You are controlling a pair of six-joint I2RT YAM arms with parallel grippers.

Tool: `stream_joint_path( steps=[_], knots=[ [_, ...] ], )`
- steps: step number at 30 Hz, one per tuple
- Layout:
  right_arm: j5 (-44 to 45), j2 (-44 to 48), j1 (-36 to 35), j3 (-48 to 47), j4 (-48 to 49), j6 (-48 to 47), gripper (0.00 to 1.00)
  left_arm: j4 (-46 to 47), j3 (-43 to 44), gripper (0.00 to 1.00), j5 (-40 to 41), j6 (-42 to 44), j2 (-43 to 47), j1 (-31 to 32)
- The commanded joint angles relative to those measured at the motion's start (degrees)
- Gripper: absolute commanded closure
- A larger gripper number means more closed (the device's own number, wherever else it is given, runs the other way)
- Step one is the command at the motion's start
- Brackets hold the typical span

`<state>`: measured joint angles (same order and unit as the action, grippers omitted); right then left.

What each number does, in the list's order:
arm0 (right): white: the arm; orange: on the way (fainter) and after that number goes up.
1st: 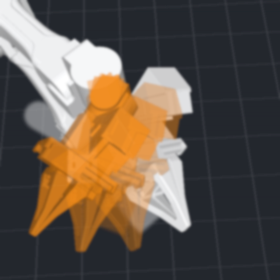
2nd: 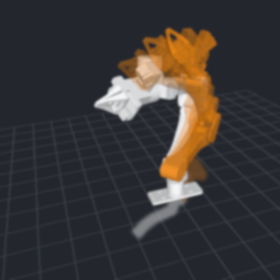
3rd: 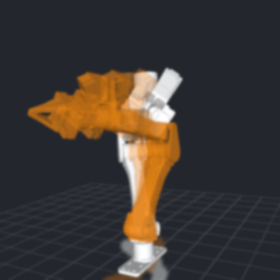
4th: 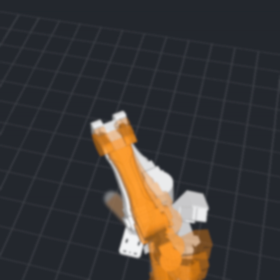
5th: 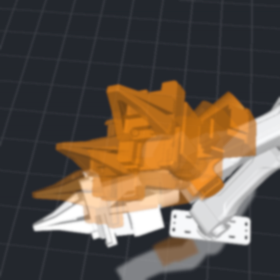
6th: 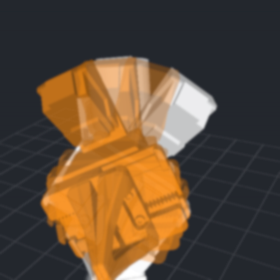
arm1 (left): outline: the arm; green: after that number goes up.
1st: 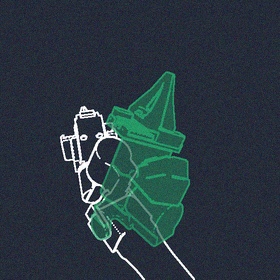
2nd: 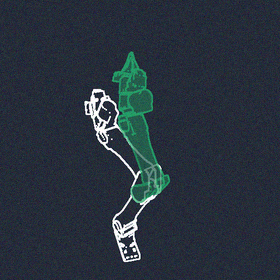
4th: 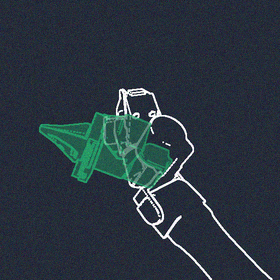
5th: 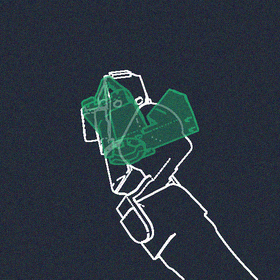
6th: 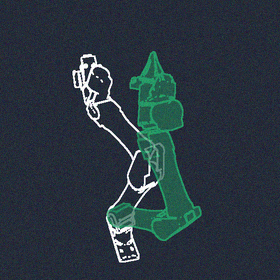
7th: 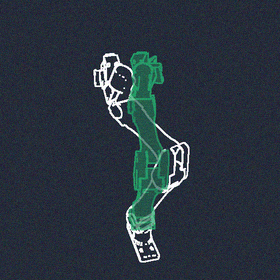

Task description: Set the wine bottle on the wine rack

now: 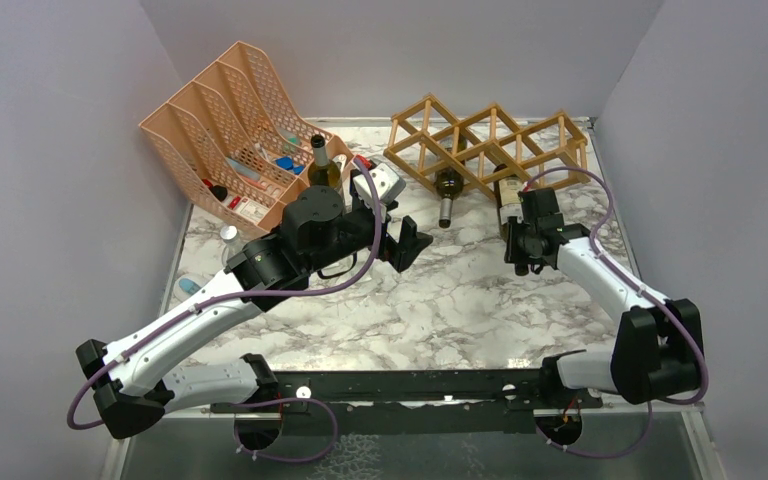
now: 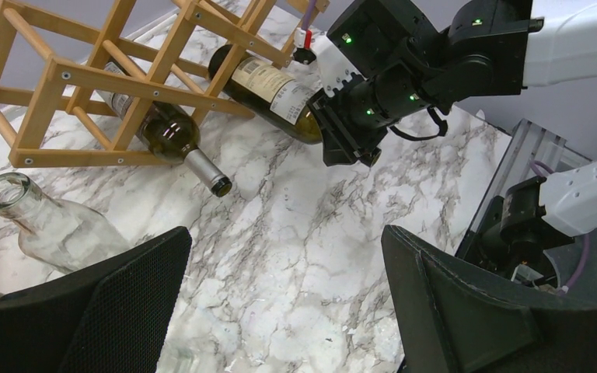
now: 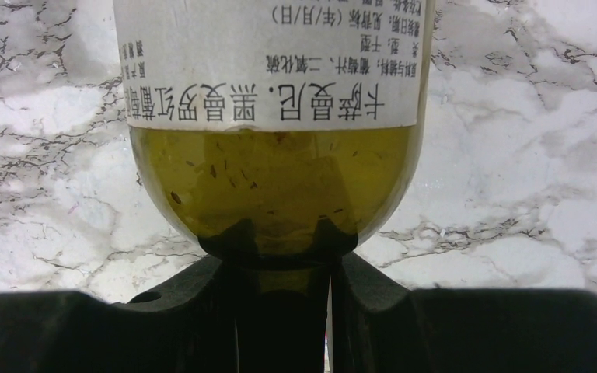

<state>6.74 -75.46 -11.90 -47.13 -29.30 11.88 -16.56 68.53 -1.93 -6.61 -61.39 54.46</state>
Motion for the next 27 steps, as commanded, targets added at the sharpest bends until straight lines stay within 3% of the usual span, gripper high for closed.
stream_joint_path(
  steps=[1, 10, 24, 27],
  knots=[
    [-0.50, 3.64, -0.23, 0.09, 11.59, -1.57, 0.99, 1.35, -0.22, 0.01, -1.38, -0.33, 0.51, -0.05],
    [0.34, -4.10, -0.22, -4.79, 15.08, 5.22, 0.99, 1.25, 0.13, 0.01, -1.43, -0.33, 0.05, -0.05],
    [2.31, -10.53, -0.23, -7.16, 20.94, 8.32, 0.99, 1.21, 0.49, 0.01, -1.63, -0.59, -0.22, -0.02],
    [2.66, -11.61, -0.23, -8.00, 21.51, 7.36, 0.94, 1.22, 0.53, 0.01, -1.69, -0.69, -0.44, 0.03]
  ],
)
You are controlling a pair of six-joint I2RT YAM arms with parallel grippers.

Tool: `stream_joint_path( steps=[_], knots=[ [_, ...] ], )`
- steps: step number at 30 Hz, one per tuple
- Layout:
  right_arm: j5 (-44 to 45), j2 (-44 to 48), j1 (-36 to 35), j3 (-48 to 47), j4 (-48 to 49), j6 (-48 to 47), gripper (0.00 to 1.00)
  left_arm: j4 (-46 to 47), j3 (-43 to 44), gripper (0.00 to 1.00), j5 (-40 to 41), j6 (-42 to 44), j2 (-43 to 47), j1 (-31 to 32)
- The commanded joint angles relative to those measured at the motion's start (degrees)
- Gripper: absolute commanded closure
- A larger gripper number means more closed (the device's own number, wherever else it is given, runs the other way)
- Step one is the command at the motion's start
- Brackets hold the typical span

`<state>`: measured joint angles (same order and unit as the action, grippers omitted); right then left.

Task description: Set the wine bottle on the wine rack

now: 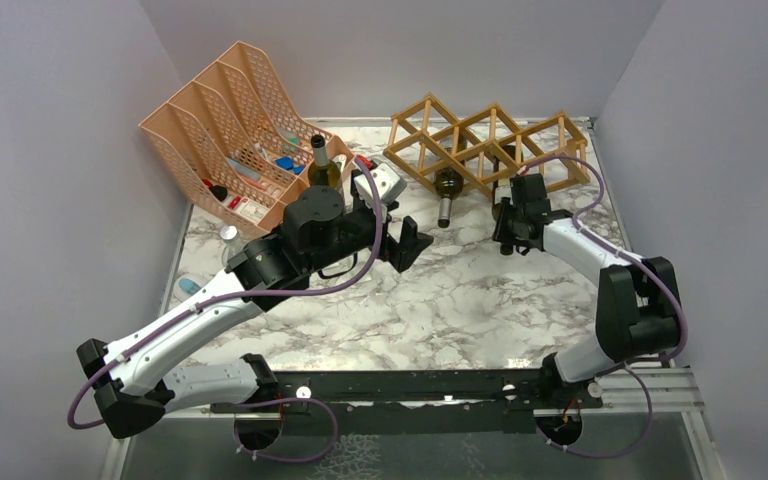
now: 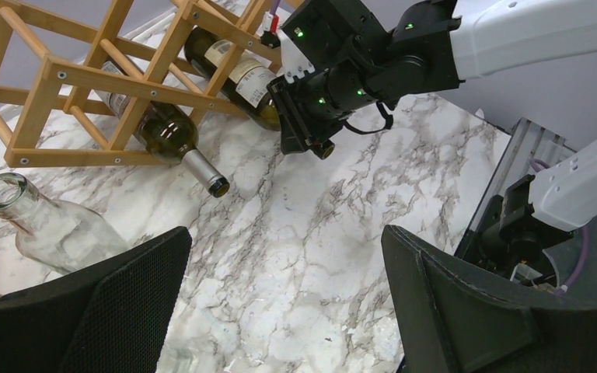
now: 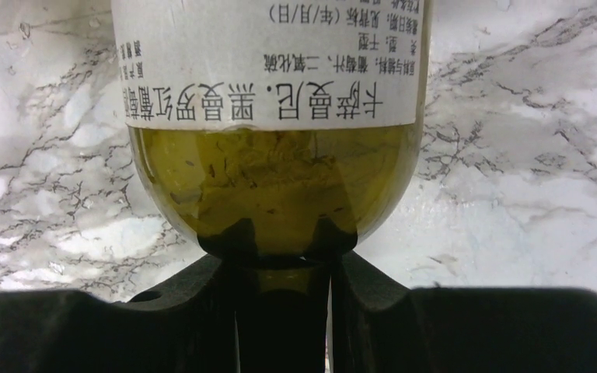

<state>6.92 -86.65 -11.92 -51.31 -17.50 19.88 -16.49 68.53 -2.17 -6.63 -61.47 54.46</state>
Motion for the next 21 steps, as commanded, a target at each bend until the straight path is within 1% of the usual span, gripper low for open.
stream_joint_path(
  steps=[1, 4, 8, 11, 13, 21],
  knots=[
    [2.51, -0.76, -0.19, -4.14, 9.82, -0.97, 0.90, 1.19, 0.49, 0.01, -1.50, -0.72, -0.32, -0.04],
    [3.31, -1.67, -0.21, -5.33, 10.13, -1.72, 0.83, 1.06, 0.52, 0.01, -1.52, -0.75, -0.40, -0.03],
    [4.83, -2.84, -0.21, -7.01, 11.05, -2.28, 0.79, 1.02, 0.51, 0.01, -1.53, -0.84, -0.32, -0.03],
    [5.67, -4.16, -0.21, -8.72, 10.97, -2.39, 0.75, 1.02, 0.47, 0.01, -1.43, -0.92, -0.18, -0.05],
    [6.31, -5.03, -0.18, -9.80, 10.59, -2.37, 0.70, 0.89, 0.42, 0.01, -1.43, -1.01, -0.13, -0.05],
    [7.90, -5.99, -0.21, -10.58, 10.65, -2.74, 0.44, 0.84, 0.23, 0.01, -1.19, -1.10, 0.14, -0.05]
  ],
)
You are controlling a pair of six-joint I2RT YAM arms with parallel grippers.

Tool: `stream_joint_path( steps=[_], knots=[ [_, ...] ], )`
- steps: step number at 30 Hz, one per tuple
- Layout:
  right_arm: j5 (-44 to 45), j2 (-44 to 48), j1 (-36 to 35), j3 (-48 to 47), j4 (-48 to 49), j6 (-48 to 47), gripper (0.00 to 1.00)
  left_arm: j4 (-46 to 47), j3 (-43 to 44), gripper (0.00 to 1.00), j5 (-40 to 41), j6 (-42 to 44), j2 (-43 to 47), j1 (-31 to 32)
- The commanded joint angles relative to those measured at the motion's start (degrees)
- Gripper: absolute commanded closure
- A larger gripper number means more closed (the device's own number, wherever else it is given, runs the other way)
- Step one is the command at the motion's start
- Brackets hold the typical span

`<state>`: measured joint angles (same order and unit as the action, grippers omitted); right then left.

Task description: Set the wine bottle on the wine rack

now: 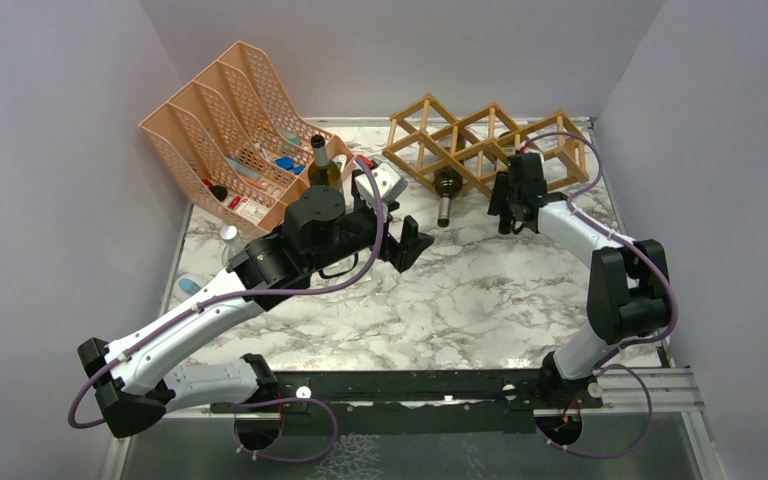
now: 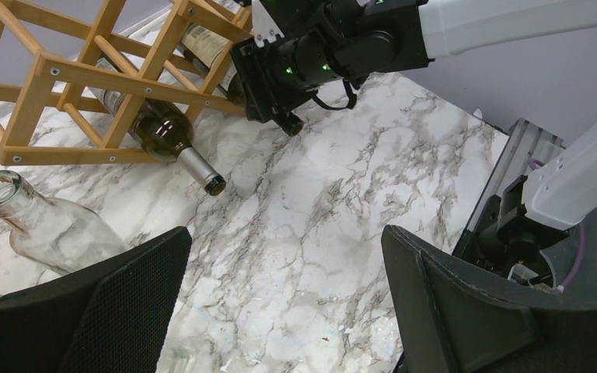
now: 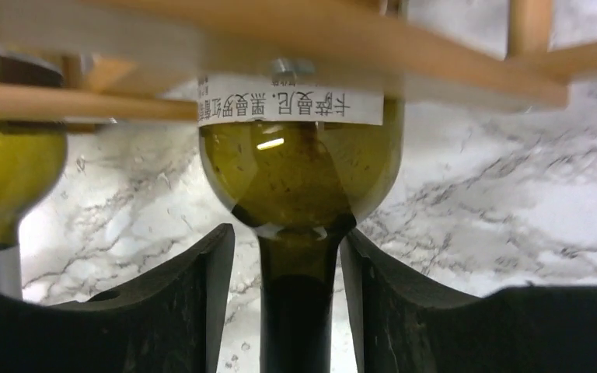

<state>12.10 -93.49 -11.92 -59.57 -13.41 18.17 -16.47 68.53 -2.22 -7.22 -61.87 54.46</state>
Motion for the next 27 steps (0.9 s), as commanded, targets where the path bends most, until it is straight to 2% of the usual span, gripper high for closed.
stream_joint_path(
  steps=[1, 4, 11, 16, 23, 25, 27],
  knots=[
    [2.83, 1.10, -0.21, -2.19, 6.56, -1.04, 0.41, 0.80, 0.23, 0.01, -1.12, -0.51, 0.51, 0.01],
    [2.37, 2.56, -0.21, -1.83, 6.25, -1.28, 0.36, 0.81, 0.27, 0.01, -0.92, -0.43, 0.56, -0.05],
    [2.36, 8.02, -0.18, -0.64, 4.20, -1.19, 0.35, 0.68, 0.27, 0.01, -0.53, -0.25, 0.43, 0.00],
    [2.18, 11.93, -0.16, -2.17, -2.63, -1.30, 0.34, 0.51, 0.30, 0.01, 0.59, -0.15, 0.55, -0.05],
    [-2.96, 17.88, -0.21, -4.48, -14.23, -1.27, 0.36, 0.18, 0.74, 0.01, 4.69, -0.23, 0.96, -0.05],
    [-6.90, 19.58, -0.21, -5.90, -18.56, -1.31, 0.36, 0.08, 1.06, 0.01, 6.55, -0.10, 1.16, -0.05],
    [-12.06, 22.51, -0.21, -4.85, -18.38, -2.42, 0.36, -0.14, 1.35, 0.01, 8.77, 0.19, 1.43, -0.05]
  ],
)
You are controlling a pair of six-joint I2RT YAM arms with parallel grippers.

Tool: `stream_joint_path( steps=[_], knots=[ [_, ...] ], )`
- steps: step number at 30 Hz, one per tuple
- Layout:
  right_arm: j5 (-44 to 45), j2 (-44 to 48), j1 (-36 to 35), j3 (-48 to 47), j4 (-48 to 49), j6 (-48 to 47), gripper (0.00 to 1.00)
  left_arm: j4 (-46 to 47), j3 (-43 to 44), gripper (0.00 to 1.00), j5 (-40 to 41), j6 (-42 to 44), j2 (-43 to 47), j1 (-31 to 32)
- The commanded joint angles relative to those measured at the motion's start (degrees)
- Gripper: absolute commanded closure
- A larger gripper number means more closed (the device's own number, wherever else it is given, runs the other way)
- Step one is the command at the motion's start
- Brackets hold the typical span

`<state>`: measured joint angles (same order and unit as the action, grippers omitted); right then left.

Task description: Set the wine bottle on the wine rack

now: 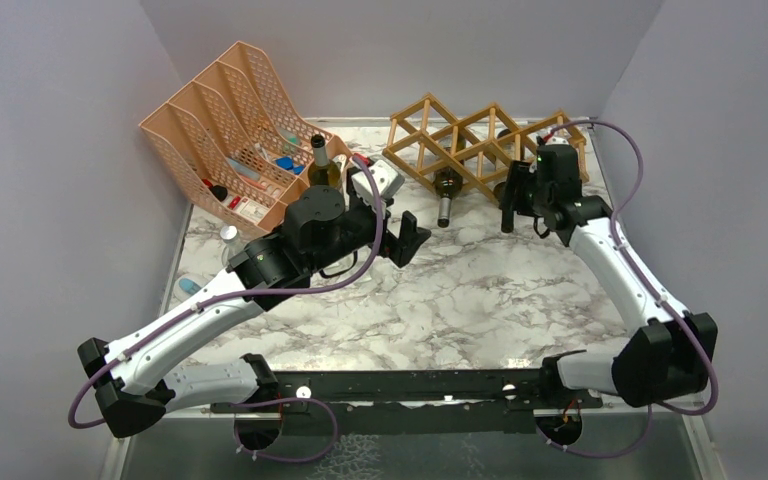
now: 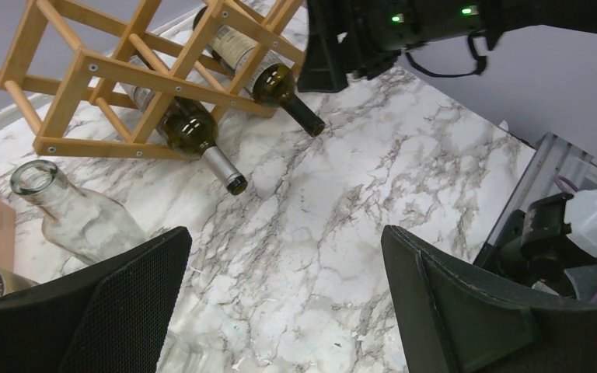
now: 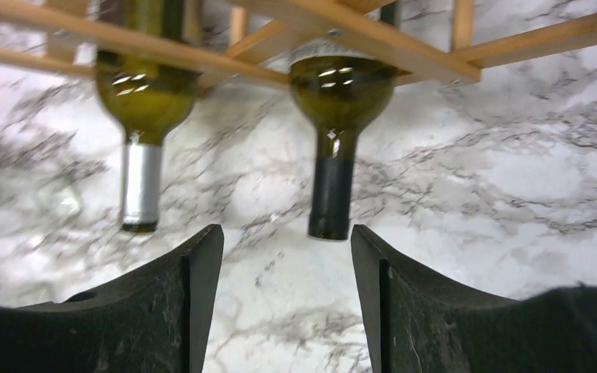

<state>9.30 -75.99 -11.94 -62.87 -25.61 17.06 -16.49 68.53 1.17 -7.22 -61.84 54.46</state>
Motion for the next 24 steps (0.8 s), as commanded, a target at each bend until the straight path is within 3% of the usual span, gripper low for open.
stream_joint_path(
  steps=[1, 8, 16, 24],
  knots=[
    [-11.94, 6.89, -0.20, -0.43, -4.71, -1.81, 0.37, -0.25, 1.46, 0.01, 6.42, 0.63, 1.57, -0.06],
    [-28.98, 11.68, -1.69, 1.04, -0.85, -1.04, 0.37, -0.69, 2.59, 0.01, 16.95, 2.35, 4.00, -0.05],
    [-19.23, 7.75, -16.47, -1.45, 7.25, 4.24, 0.38, -0.45, 4.06, 0.01, 21.82, 1.95, 6.25, -0.05],
    [-8.68, -5.84, -26.83, -14.74, 10.33, 3.10, 0.37, 1.38, 2.44, 0.01, 28.27, 1.07, 9.89, -0.04]
  ],
)
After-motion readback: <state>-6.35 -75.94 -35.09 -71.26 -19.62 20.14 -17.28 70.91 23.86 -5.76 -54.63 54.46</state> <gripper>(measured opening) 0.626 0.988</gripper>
